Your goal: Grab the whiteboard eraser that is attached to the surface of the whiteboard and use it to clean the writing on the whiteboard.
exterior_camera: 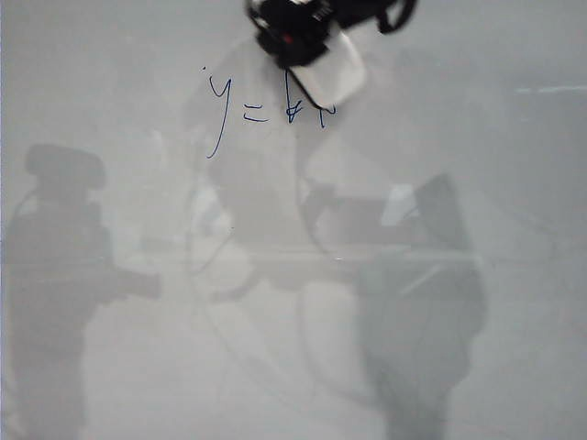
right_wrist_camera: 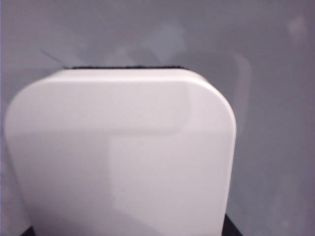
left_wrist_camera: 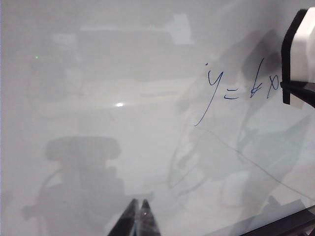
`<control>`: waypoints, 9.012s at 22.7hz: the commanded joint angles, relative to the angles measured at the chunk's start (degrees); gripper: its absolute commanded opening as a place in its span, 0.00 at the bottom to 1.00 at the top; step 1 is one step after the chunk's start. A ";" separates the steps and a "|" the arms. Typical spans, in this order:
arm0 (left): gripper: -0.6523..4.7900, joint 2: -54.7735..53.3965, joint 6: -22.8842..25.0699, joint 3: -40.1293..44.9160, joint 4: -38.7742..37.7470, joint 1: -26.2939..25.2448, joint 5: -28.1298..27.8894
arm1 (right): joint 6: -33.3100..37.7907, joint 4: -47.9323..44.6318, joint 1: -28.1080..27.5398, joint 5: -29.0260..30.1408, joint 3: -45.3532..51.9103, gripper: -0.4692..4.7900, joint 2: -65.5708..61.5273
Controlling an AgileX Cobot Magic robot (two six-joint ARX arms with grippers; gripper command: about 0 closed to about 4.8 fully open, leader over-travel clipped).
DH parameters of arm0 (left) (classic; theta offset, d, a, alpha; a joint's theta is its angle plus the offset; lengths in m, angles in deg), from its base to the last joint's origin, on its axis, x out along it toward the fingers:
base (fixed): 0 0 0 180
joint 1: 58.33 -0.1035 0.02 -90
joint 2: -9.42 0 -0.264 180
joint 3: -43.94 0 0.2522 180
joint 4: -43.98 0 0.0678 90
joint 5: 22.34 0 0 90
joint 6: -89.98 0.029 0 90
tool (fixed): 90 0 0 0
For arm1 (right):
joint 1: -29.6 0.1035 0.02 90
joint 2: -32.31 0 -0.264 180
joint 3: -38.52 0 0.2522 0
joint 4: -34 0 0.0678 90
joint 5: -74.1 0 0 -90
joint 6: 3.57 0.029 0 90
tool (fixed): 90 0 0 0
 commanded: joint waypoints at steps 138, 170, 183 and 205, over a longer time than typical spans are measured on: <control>0.11 -0.15 6.88 -0.15 -0.57 0.09 -4.79 | 28.81 -8.74 -5.16 -6.69 11.13 0.38 4.74; 0.11 -0.20 6.88 -0.15 -0.61 0.11 -4.66 | 27.87 -8.66 2.49 -19.50 -11.96 0.37 -21.73; 0.11 -0.24 6.91 -0.15 -0.61 0.13 -4.87 | 4.72 -6.45 0.85 -40.26 -8.04 0.38 -19.06; 0.11 -0.42 6.95 -0.15 -0.50 0.11 -4.87 | 1.42 -5.16 3.21 -21.22 -27.78 0.37 -32.83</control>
